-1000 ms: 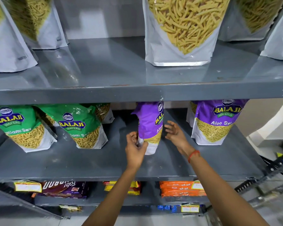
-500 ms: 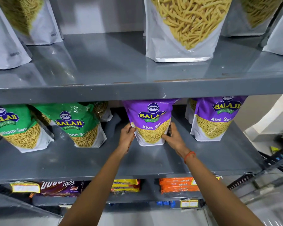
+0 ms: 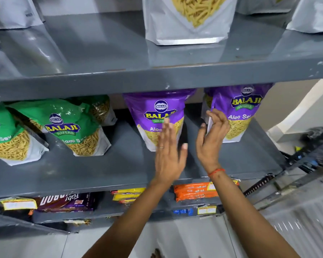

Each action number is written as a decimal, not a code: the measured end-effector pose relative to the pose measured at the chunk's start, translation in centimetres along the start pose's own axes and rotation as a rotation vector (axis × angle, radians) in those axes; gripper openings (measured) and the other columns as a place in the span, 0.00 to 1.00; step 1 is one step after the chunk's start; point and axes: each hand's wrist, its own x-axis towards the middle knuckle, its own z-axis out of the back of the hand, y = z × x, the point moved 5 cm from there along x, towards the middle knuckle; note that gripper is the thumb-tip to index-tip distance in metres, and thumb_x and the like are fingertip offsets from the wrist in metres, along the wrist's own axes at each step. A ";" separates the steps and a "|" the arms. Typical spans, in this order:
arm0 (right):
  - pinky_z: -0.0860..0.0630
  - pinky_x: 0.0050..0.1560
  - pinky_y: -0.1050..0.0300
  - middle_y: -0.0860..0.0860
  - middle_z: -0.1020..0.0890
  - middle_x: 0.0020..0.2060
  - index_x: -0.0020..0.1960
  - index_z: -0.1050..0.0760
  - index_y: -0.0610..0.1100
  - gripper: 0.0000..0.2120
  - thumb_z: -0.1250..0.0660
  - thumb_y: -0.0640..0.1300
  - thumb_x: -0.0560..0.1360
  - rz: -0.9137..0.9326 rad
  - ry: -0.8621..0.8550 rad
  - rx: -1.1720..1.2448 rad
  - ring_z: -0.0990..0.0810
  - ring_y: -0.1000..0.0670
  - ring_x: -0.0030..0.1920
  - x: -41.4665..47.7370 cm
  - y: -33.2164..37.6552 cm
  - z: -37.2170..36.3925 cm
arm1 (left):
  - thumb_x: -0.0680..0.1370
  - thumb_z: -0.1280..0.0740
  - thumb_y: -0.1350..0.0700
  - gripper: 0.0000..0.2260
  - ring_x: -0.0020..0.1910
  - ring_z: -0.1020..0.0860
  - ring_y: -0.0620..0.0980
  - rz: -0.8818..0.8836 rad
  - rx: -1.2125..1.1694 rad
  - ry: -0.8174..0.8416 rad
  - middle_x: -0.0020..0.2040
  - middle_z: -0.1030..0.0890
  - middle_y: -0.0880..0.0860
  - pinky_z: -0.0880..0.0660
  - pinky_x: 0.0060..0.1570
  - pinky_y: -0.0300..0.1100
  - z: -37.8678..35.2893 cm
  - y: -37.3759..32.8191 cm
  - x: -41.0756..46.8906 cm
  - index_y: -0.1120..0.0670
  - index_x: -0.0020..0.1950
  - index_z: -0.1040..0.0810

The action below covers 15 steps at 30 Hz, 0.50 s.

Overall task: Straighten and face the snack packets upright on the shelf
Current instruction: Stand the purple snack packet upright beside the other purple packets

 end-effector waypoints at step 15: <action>0.26 0.58 0.62 0.47 0.22 0.59 0.63 0.33 0.42 0.22 0.32 0.32 0.72 -0.709 0.672 0.385 0.22 0.60 0.53 3.3 -19.5 6.6 | 0.70 0.27 0.63 0.30 0.66 0.27 0.62 0.750 -0.521 0.527 0.67 0.26 0.63 0.30 0.66 0.52 -18.8 0.1 1.9 0.63 0.68 0.36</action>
